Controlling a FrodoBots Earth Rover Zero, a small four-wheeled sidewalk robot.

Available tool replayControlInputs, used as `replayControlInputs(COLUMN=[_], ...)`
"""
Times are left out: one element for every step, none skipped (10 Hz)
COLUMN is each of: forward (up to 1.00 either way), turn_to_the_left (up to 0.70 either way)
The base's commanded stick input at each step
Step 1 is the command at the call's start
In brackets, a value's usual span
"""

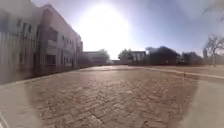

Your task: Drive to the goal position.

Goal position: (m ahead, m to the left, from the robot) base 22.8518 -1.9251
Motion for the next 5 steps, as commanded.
replayControlInputs(forward=[1.0,1.0,1.0,1.0,1.0], turn_to_the_left=[0.0,0.0,0.0,0.0,0.0])
